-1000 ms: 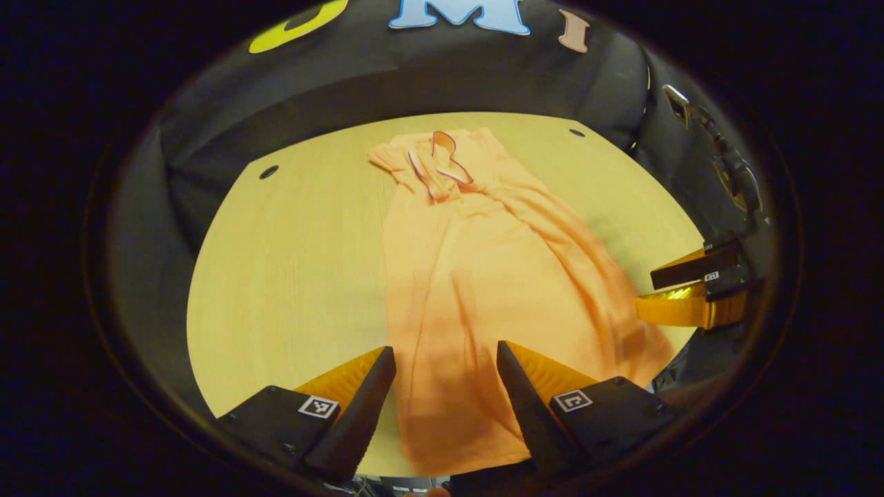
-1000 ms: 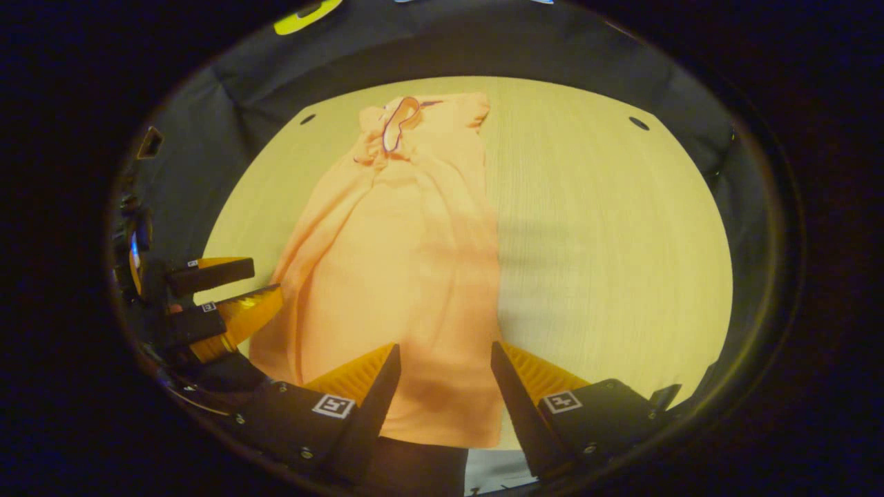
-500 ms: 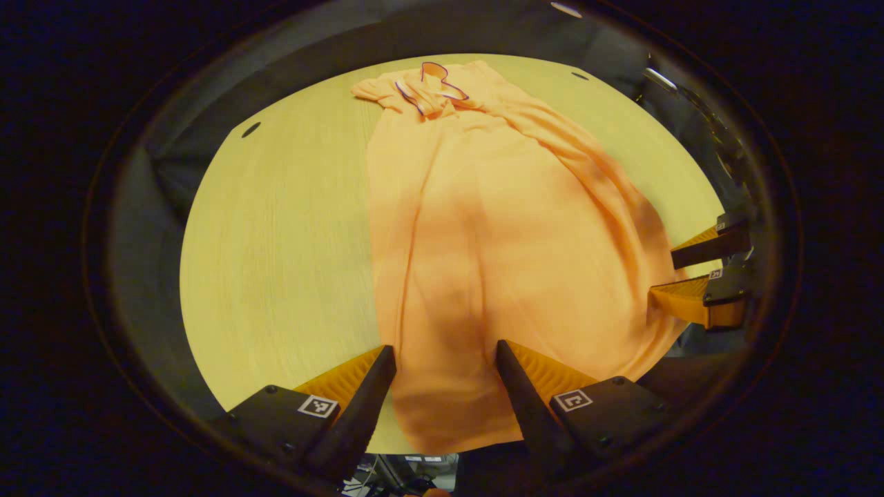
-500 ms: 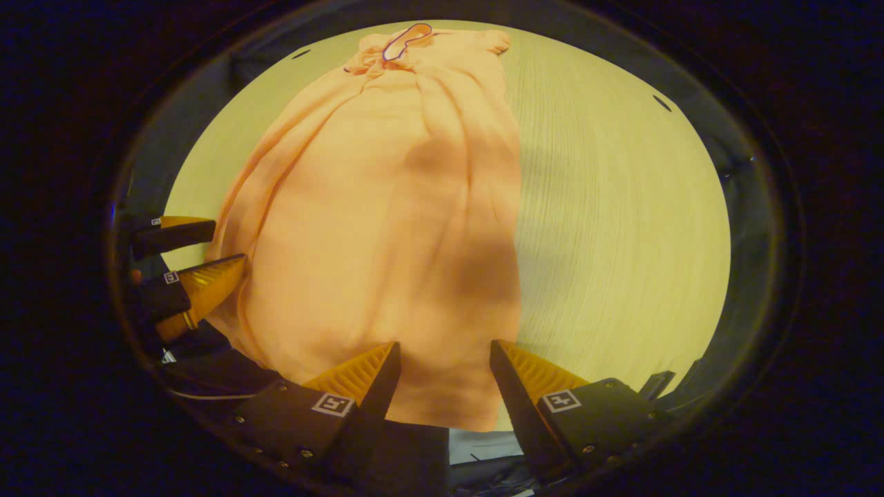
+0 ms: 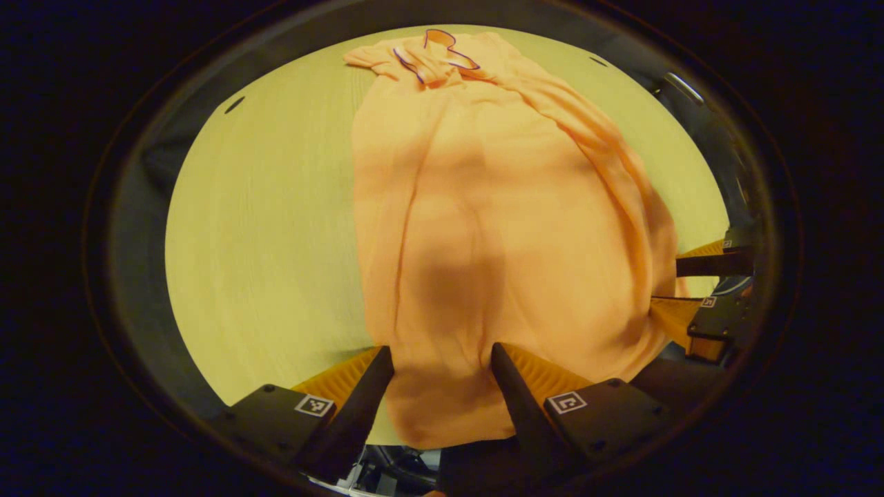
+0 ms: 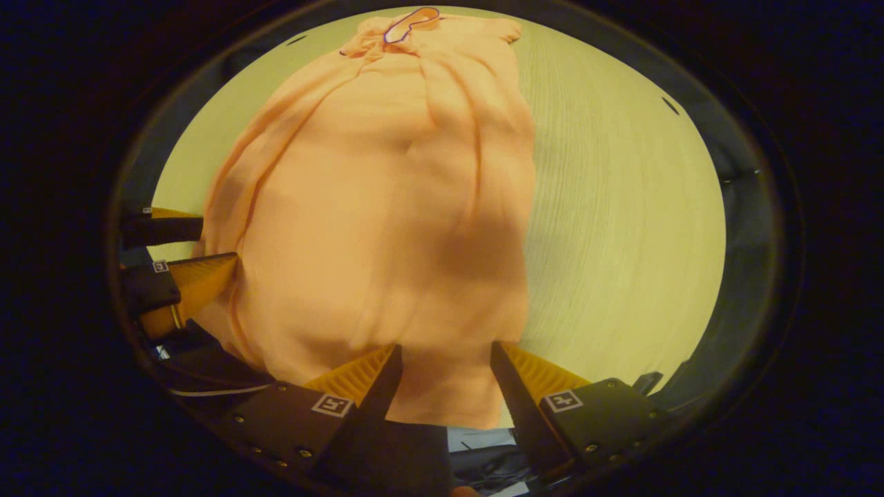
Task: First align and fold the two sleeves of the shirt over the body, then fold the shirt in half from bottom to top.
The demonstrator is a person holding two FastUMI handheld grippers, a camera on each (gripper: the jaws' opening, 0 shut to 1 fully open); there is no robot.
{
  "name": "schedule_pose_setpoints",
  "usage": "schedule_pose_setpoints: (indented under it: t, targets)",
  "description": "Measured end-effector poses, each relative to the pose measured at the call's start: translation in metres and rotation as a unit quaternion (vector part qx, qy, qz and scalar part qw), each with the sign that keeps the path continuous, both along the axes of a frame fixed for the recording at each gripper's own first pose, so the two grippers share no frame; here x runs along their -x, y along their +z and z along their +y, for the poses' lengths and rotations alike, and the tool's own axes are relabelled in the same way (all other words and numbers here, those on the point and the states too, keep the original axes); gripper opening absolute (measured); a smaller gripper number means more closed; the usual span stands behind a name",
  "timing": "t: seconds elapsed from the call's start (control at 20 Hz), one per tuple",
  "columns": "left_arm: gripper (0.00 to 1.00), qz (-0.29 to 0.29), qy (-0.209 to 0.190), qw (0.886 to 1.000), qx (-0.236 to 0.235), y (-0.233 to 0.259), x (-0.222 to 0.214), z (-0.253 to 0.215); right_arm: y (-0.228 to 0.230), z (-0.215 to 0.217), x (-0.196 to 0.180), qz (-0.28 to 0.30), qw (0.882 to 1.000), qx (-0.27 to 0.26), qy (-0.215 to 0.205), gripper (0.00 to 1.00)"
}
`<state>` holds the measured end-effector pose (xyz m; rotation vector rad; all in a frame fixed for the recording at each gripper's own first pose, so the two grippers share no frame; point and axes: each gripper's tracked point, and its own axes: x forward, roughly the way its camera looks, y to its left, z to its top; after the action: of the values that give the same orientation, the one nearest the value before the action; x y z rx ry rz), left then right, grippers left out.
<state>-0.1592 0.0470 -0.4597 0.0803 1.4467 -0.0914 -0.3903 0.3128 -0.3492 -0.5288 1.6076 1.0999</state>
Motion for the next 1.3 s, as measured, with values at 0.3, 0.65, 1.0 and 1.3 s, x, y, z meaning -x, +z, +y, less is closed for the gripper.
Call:
schedule_pose_setpoints:
  t: [0.3,0.65,1.0,1.3]
  targets:
    - [0.59,0.007,0.016,1.0,0.014,0.019,-0.018,0.005,-0.001,0.007,-0.009,-0.005,1.0,-0.001,-0.027,0.44]
    - [0.06,-0.026,0.029,0.998,0.045,0.067,-0.041,0.025,0.0,0.008,-0.011,-0.005,1.0,-0.007,-0.027,0.0]
    - [0.06,-0.08,0.031,0.996,0.04,0.184,-0.12,0.079,0.023,0.029,-0.053,-0.011,0.996,-0.039,-0.078,0.0]
    - [0.1,-0.15,0.039,0.987,0.04,0.316,-0.255,0.147,0.047,0.091,-0.14,-0.05,0.987,-0.094,-0.121,0.0]
